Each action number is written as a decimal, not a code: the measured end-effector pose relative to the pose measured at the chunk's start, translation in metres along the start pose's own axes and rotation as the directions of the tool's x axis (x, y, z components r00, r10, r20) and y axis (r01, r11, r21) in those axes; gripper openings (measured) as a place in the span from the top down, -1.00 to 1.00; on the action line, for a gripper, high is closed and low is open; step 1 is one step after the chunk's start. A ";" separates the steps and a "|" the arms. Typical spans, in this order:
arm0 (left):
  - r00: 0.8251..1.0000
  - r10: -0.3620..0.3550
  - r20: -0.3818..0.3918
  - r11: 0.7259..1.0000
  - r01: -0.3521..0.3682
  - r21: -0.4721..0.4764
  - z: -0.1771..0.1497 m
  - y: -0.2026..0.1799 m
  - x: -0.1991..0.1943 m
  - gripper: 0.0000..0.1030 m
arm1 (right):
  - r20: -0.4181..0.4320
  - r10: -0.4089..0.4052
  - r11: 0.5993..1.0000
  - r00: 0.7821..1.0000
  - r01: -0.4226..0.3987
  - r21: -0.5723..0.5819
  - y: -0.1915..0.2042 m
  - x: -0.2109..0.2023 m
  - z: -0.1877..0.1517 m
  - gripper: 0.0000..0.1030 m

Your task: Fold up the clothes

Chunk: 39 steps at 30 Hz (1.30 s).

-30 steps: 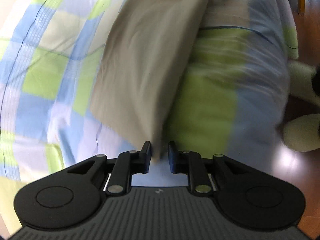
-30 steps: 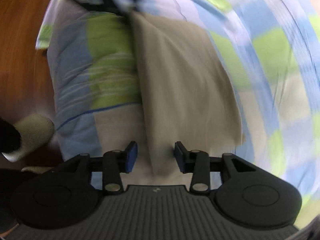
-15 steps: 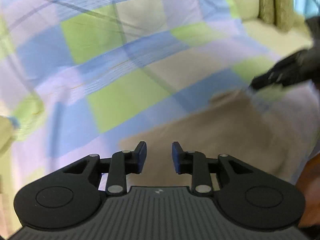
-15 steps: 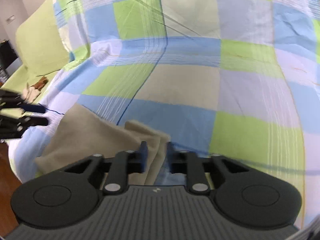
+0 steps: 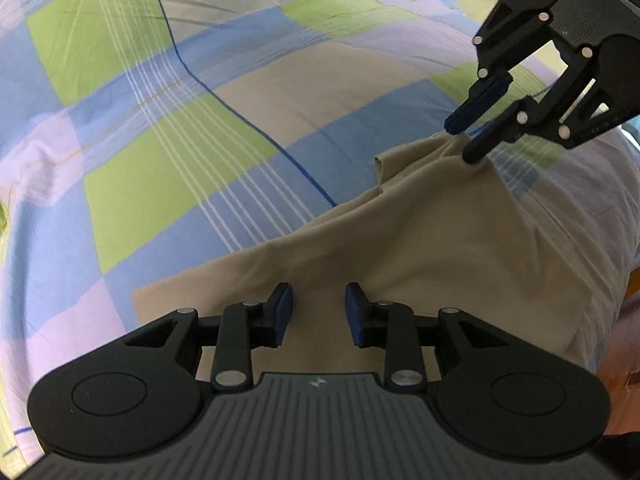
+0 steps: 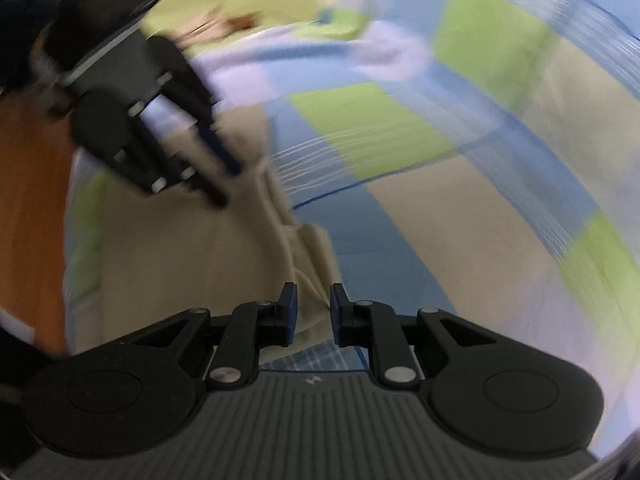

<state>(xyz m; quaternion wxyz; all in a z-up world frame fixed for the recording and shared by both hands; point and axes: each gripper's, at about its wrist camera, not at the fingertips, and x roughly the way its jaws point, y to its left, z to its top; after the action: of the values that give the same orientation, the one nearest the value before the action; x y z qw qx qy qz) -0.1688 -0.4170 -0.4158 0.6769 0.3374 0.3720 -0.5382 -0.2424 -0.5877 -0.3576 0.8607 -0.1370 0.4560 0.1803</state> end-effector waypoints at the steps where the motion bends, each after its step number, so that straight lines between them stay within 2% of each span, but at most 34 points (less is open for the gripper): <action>1: 1.000 0.000 0.000 1.000 0.000 -0.002 0.000 0.001 0.000 0.24 | -0.020 0.022 0.999 1.000 -0.022 -0.044 0.000 0.003 0.003 0.71; 5: 1.000 0.004 0.006 1.000 -0.004 -0.003 0.000 0.001 0.005 0.20 | -0.083 0.089 0.987 0.993 -0.099 -0.126 0.003 0.006 0.008 0.76; 6: 1.000 0.005 0.009 1.000 -0.005 -0.005 -0.001 0.001 0.004 0.20 | -0.090 0.088 0.985 0.992 -0.101 -0.143 0.005 0.006 0.008 0.92; 9: 1.000 0.010 0.012 1.000 -0.010 -0.006 -0.002 0.001 0.002 0.18 | -0.070 0.095 0.985 0.993 -0.104 -0.138 0.005 -0.001 0.009 0.97; 12: 1.000 0.021 0.021 1.000 -0.021 -0.007 -0.002 0.001 0.001 0.14 | 0.006 0.055 0.998 0.998 -0.055 -0.030 0.000 -0.016 0.003 0.99; 14: 0.999 0.043 0.029 0.999 -0.042 -0.010 -0.002 0.001 0.000 0.08 | 0.013 0.021 0.999 1.000 -0.021 0.035 -0.002 -0.015 -0.004 1.00; 17: 0.994 0.107 0.025 0.993 -0.105 -0.050 -0.003 0.010 -0.001 0.08 | 0.004 -0.007 0.978 1.000 0.006 0.209 -0.007 0.000 -0.024 0.98; 18: 0.990 0.139 0.018 0.988 -0.137 -0.067 -0.004 0.015 -0.003 0.08 | 0.004 -0.048 0.951 0.999 0.044 0.307 -0.012 0.003 -0.032 0.97; 19: 0.988 0.155 0.013 0.985 -0.154 -0.075 -0.005 0.018 -0.003 0.08 | 0.002 -0.080 0.906 0.997 0.072 0.418 -0.018 0.003 -0.040 0.97; 20: 0.981 0.196 0.001 0.976 -0.195 -0.097 -0.007 0.026 -0.007 0.08 | -0.002 -0.104 0.873 0.995 0.092 0.479 -0.021 0.001 -0.044 0.92; 21: 0.978 0.210 -0.008 0.971 -0.209 -0.113 -0.008 0.031 -0.009 0.08 | -0.004 -0.143 0.805 0.990 0.119 0.581 -0.025 -0.006 -0.052 0.76; 22: 0.975 0.220 -0.017 0.967 -0.221 -0.128 -0.008 0.036 -0.011 0.10 | 0.013 -0.164 0.728 0.986 0.112 0.677 -0.026 -0.015 -0.061 0.57; 24: 0.976 0.213 -0.039 0.958 -0.216 -0.186 -0.011 0.050 -0.019 0.10 | 0.062 -0.175 0.621 0.983 0.062 0.781 -0.019 -0.029 -0.073 0.31; 25: 0.978 0.202 -0.047 0.954 -0.208 -0.217 -0.012 0.056 -0.023 0.10 | 0.080 -0.181 0.591 0.980 0.043 0.806 -0.013 -0.033 -0.077 0.31; 27: 0.984 0.174 -0.039 0.950 -0.178 -0.258 -0.014 0.068 -0.033 0.09 | 0.108 -0.187 0.562 0.976 0.016 0.827 0.002 -0.039 -0.081 0.31; 30: 0.987 0.162 -0.016 0.973 -0.162 -0.167 -0.009 0.073 -0.032 0.05 | 0.121 -0.186 0.550 0.975 0.001 0.835 0.014 -0.035 -0.084 0.30; 31: 0.988 0.155 -0.016 0.977 -0.155 -0.148 -0.007 0.075 -0.031 -0.02 | 0.115 -0.185 0.552 0.976 0.007 0.834 0.017 -0.034 -0.085 0.30; 32: 0.991 0.130 -0.021 0.985 -0.132 -0.109 -0.003 0.078 -0.026 -0.08 | 0.115 -0.187 0.552 0.976 0.008 0.834 0.017 -0.033 -0.085 0.29; 34: 0.998 0.033 -0.052 0.998 -0.036 -0.054 0.007 0.092 -0.008 -0.13 | 0.121 -0.191 0.550 0.974 0.004 0.835 0.017 -0.031 -0.085 0.21; 35: 0.998 0.009 -0.065 0.998 -0.013 -0.054 0.010 0.096 -0.004 -0.14 | 0.124 -0.193 0.549 0.973 0.002 0.836 0.017 -0.031 -0.085 0.19; 37: 0.991 -0.088 -0.102 0.991 0.077 -0.109 0.016 0.115 0.012 -0.14 | 0.128 -0.197 0.544 0.972 0.000 0.839 0.018 -0.029 -0.084 0.12; 39: 0.985 -0.149 -0.086 0.974 0.131 -0.183 0.016 0.129 0.014 -0.14 | 0.135 -0.205 0.531 0.969 -0.006 0.847 0.019 -0.029 -0.084 0.11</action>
<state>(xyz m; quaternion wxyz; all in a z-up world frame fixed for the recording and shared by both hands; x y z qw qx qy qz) -0.0382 -0.4122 -0.4129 0.6452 0.2752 0.4745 -0.5318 -0.3278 -0.6093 -0.3810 0.8733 0.2885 0.3804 -0.0969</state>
